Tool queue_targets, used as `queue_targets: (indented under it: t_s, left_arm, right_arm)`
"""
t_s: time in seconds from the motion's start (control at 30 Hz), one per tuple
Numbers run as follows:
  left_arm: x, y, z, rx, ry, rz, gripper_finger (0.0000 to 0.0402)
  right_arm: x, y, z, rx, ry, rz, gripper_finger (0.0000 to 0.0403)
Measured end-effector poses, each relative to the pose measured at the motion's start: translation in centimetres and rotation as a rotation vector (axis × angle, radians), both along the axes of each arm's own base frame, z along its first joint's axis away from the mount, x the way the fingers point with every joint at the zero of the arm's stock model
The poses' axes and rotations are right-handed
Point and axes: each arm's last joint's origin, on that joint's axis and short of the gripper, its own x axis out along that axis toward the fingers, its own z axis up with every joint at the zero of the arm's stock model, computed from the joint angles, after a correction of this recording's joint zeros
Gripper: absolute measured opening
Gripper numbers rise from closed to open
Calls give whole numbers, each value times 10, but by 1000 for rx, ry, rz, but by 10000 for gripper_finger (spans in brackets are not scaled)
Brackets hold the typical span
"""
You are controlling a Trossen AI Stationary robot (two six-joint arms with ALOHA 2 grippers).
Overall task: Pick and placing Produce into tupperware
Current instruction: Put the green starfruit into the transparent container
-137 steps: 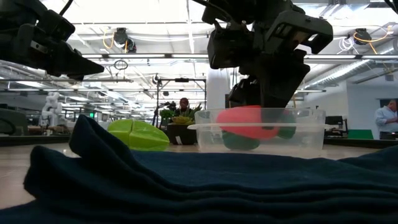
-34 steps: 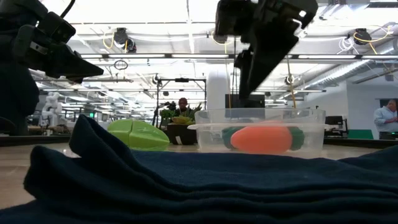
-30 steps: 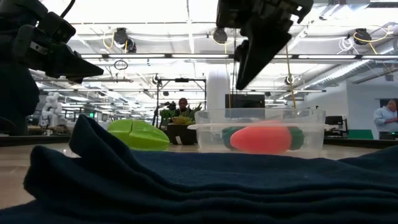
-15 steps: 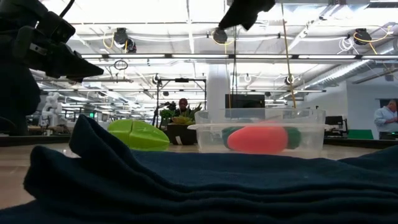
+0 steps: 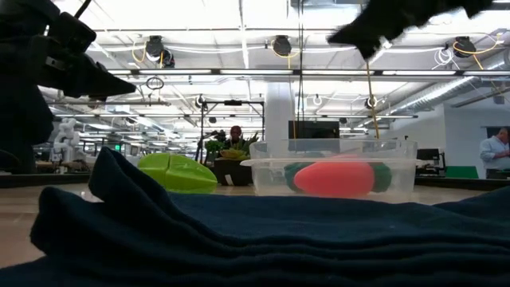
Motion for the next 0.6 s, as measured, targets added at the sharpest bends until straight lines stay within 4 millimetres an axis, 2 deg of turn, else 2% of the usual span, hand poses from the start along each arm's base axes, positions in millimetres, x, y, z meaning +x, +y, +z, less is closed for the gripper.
queue_targets:
  t_s: [0.1,0.37,0.47,0.6]
  left_arm:
    - [0,0,1,3,-15,14,26]
    - [0,1,3,1,-36,21,26]
    - [0,1,3,-15,-35,24,26]
    - [0,1,1,-20,-15,24,26]
  right_arm:
    - [-19,-7,-21,6,-10,-66,0]
    - [-66,-22,-61,22,-294,-121,0]
    - [-76,-27,-75,35,-302,-159,0]
    - [-82,-29,-82,20,-333,-170,0]
